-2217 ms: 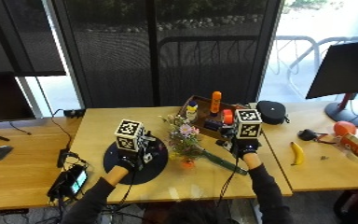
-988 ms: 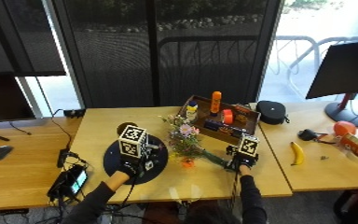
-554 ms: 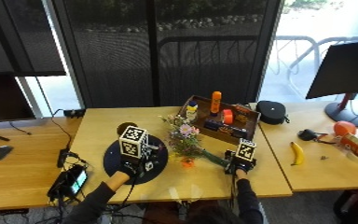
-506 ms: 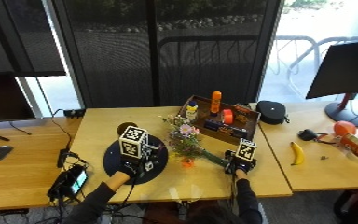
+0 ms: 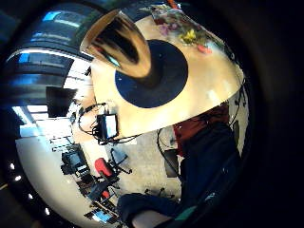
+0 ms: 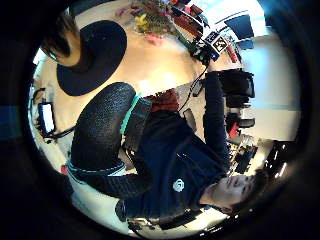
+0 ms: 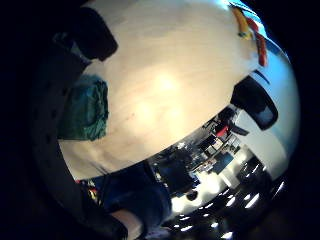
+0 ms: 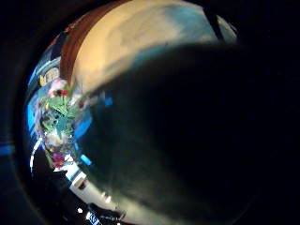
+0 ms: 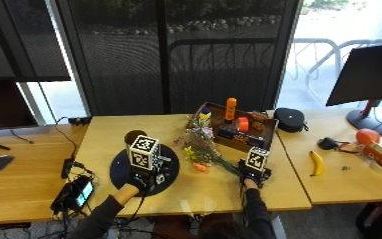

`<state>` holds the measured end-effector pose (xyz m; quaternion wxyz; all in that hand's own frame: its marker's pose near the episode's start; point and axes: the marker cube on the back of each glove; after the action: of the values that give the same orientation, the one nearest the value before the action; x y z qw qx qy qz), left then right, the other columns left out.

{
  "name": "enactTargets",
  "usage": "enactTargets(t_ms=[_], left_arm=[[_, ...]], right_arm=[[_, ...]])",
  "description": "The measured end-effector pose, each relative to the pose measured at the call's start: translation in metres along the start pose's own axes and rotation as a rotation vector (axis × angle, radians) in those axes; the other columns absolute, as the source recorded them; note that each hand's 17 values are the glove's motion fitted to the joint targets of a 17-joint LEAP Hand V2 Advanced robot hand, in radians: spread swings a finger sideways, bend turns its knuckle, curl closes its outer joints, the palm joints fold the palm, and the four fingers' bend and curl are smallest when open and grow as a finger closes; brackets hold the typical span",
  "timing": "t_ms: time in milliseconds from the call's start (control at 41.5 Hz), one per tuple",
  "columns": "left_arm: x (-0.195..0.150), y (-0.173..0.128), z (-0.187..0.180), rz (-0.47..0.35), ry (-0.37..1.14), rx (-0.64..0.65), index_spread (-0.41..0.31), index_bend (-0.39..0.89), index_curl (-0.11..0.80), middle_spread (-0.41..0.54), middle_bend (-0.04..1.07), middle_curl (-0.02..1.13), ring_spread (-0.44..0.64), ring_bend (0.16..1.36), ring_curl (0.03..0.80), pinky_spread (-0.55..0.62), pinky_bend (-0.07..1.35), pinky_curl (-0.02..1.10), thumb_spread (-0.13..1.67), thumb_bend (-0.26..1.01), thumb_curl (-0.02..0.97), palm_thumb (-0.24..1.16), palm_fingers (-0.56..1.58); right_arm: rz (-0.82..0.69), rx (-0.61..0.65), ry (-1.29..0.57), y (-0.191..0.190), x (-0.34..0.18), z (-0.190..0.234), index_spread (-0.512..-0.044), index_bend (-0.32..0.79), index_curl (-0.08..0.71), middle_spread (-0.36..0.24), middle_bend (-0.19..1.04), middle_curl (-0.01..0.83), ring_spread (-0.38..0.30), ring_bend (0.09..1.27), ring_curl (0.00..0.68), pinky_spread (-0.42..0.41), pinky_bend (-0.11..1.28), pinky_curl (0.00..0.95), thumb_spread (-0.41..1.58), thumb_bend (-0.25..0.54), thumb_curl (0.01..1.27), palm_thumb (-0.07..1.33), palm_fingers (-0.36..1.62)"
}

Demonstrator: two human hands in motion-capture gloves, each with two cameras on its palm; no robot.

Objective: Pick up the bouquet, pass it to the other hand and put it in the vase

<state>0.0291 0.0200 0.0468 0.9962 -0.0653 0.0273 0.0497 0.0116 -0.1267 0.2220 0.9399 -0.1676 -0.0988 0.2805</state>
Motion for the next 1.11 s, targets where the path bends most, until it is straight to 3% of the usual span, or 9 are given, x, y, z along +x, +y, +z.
enactTargets(t_ms=[96, 313, 434, 603, 627, 771, 868, 988, 1109], left_arm=[[-0.001, -0.001, 0.001, -0.01, -0.018, -0.027, -0.014, 0.15, 0.3, 0.245, 0.19, 0.33, 0.32, 0.62, 0.268, 0.41, 0.33, 0.33, 1.17, -0.01, 0.282, 0.24, 0.1], [-0.001, -0.009, 0.007, -0.015, -0.032, -0.044, -0.014, 0.15, 0.3, 0.244, 0.18, 0.33, 0.32, 0.62, 0.268, 0.41, 0.33, 0.33, 1.2, -0.01, 0.286, 0.29, 0.11], [0.002, -0.01, 0.007, -0.007, -0.035, -0.05, -0.009, 0.15, 0.302, 0.244, 0.18, 0.33, 0.32, 0.62, 0.269, 0.41, 0.33, 0.33, 1.21, -0.01, 0.286, 0.3, 0.11], [0.004, -0.01, 0.011, -0.005, -0.036, -0.07, -0.007, 0.15, 0.302, 0.244, 0.18, 0.33, 0.32, 0.61, 0.269, 0.41, 0.35, 0.34, 1.22, -0.01, 0.284, 0.31, 0.11], [0.003, -0.01, 0.011, -0.006, -0.033, -0.072, -0.005, 0.15, 0.301, 0.244, 0.19, 0.33, 0.32, 0.61, 0.269, 0.41, 0.35, 0.34, 1.22, -0.01, 0.284, 0.31, 0.11], [0.004, -0.016, 0.017, -0.002, -0.014, -0.092, -0.003, 0.14, 0.3, 0.244, 0.18, 0.33, 0.32, 0.61, 0.269, 0.4, 0.36, 0.34, 1.22, -0.02, 0.282, 0.31, 0.11], [0.01, -0.02, 0.025, 0.018, 0.015, -0.137, -0.002, 0.15, 0.3, 0.244, 0.18, 0.33, 0.32, 0.61, 0.269, 0.4, 0.36, 0.34, 1.22, -0.02, 0.282, 0.3, 0.11], [0.022, -0.028, 0.029, 0.074, 0.121, -0.165, -0.002, 0.15, 0.302, 0.254, 0.17, 0.32, 0.32, 0.61, 0.272, 0.4, 0.37, 0.34, 1.21, -0.02, 0.28, 0.29, 0.1], [0.035, -0.044, 0.026, 0.146, 0.359, -0.144, -0.002, 0.15, 0.303, 0.264, 0.16, 0.31, 0.32, 0.62, 0.274, 0.39, 0.38, 0.35, 1.2, -0.02, 0.28, 0.27, 0.1]], right_arm=[[0.038, 0.033, 0.034, 0.002, -0.005, -0.003, -0.28, 0.29, 0.418, -0.231, 0.31, 0.499, -0.271, 0.53, 0.44, -0.281, 0.27, 0.356, 0.99, 0.016, 0.53, 1.15, 1.22], [0.046, 0.129, 0.119, 0.005, -0.016, -0.008, -0.276, 0.32, 0.471, -0.245, 0.34, 0.533, -0.265, 0.55, 0.473, -0.301, 0.21, 0.352, 1.05, -0.01, 0.48, 1.13, 1.19], [0.018, 0.155, 0.066, 0.006, -0.017, -0.002, -0.294, 0.11, 0.419, -0.227, 0.42, 0.545, -0.261, 0.53, 0.46, -0.293, 0.23, 0.359, 1.07, -0.027, 0.45, 1.08, 1.17], [0.091, 0.233, -0.049, 0.001, -0.002, 0.013, -0.288, 0.17, 0.406, -0.209, 0.49, 0.573, -0.239, 0.52, 0.462, -0.301, 0.27, 0.378, 1.1, -0.056, 0.4, 0.97, 1.26], [0.092, 0.246, -0.074, 0.0, -0.001, 0.013, -0.279, 0.25, 0.435, -0.205, 0.48, 0.576, -0.234, 0.51, 0.464, -0.291, 0.26, 0.38, 1.07, -0.105, 0.37, 0.87, 1.3], [0.031, 0.388, -0.279, -0.01, -0.002, -0.001, -0.262, 0.34, 0.482, -0.189, 0.51, 0.598, -0.222, 0.52, 0.478, -0.283, 0.26, 0.395, 1.04, -0.057, 0.34, 0.77, 1.32], [-0.176, 0.401, -0.523, 0.005, -0.018, -0.022, -0.251, 0.38, 0.513, -0.176, 0.54, 0.612, -0.214, 0.54, 0.488, -0.277, 0.27, 0.407, 1.04, -0.036, 0.33, 0.75, 1.31], [-0.55, 0.431, -0.892, 0.029, -0.041, -0.057, -0.241, 0.41, 0.543, -0.165, 0.57, 0.629, -0.206, 0.56, 0.503, -0.266, 0.3, 0.424, 1.03, -0.011, 0.33, 0.78, 1.31], [-0.322, 0.499, -0.82, 0.025, -0.037, -0.067, -0.234, 0.43, 0.565, -0.158, 0.59, 0.643, -0.202, 0.58, 0.514, -0.263, 0.32, 0.438, 1.03, -0.006, 0.33, 0.81, 1.3]])
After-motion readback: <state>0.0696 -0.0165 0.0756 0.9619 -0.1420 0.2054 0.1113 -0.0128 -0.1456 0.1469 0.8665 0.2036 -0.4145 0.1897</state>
